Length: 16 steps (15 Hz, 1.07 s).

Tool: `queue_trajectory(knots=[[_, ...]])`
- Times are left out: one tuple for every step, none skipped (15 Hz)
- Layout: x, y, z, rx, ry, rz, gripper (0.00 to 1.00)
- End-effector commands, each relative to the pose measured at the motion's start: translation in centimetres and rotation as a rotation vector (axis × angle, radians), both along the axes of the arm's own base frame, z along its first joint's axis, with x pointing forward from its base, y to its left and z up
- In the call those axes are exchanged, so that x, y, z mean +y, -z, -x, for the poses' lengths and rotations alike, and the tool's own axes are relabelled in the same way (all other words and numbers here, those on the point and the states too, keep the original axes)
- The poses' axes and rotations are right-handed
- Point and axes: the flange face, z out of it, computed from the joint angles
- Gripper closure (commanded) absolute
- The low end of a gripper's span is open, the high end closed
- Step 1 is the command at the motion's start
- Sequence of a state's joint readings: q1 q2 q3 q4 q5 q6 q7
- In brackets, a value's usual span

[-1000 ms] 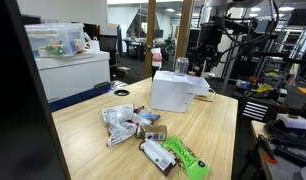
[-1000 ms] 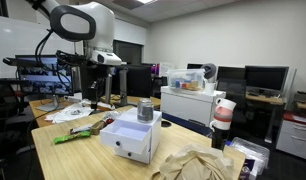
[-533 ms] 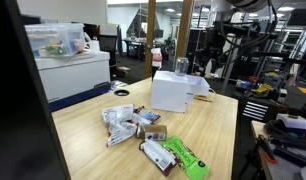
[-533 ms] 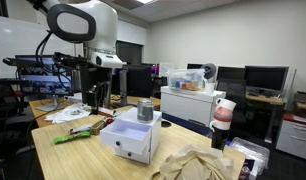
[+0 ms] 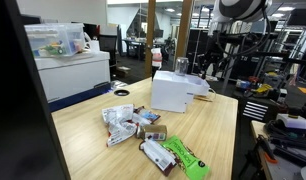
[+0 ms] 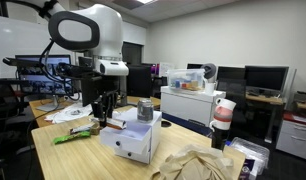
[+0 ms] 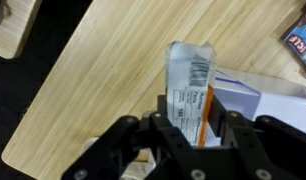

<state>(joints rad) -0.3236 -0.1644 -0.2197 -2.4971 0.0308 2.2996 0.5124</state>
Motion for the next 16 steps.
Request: queue_trajectory(knots=[[-1.4, 1.2, 0.1, -0.002, 0.043, 0.038, 0.83], [-1.9, 1.4, 0.1, -0.004, 0.048, 0.047, 0.83], [-2.3, 1.7, 0.1, -0.006, 0.053, 0.054, 0.83], [-2.8, 1.8, 0.0, -0.009, 0.056, 0.063, 0.83], [-3.1, 2.0, 0.0, -0.011, 0.061, 0.068, 0.83], [-3.4, 2.0, -0.1, -0.014, 0.064, 0.072, 0.83], [-3.7, 1.9, -0.2, -0.018, 0.067, 0.079, 0.83], [-4.0, 1.9, -0.3, -0.02, 0.068, 0.083, 0.83], [-4.3, 1.7, -0.4, -0.021, 0.069, 0.089, 0.83], [-4.5, 1.6, -0.6, -0.023, 0.069, 0.093, 0.83], [-4.7, 1.6, -0.8, -0.024, 0.07, 0.095, 0.83], [-4.9, 1.4, -1.1, -0.026, 0.07, 0.096, 0.83], [-5.0, 1.3, -1.4, -0.027, 0.07, 0.099, 0.83], [-5.0, 1.2, -1.7, -0.029, 0.07, 0.099, 0.83], [-5.1, 1.0, -2.0, -0.03, 0.069, 0.101, 0.83], [-5.2, 0.9, -2.3, -0.031, 0.067, 0.103, 0.83]])
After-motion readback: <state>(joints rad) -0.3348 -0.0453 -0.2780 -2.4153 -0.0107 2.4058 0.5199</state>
